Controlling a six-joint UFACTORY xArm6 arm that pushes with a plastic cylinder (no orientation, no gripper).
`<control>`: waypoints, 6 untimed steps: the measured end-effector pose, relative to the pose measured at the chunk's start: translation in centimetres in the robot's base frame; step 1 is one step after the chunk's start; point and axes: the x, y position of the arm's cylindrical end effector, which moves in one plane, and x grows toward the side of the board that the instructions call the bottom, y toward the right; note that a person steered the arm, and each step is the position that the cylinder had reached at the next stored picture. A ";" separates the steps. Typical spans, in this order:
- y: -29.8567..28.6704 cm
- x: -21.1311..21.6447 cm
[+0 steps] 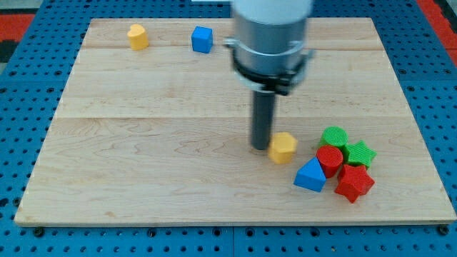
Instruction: Slide the blue cube close to the triangle
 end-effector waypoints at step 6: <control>-4.5 -25.8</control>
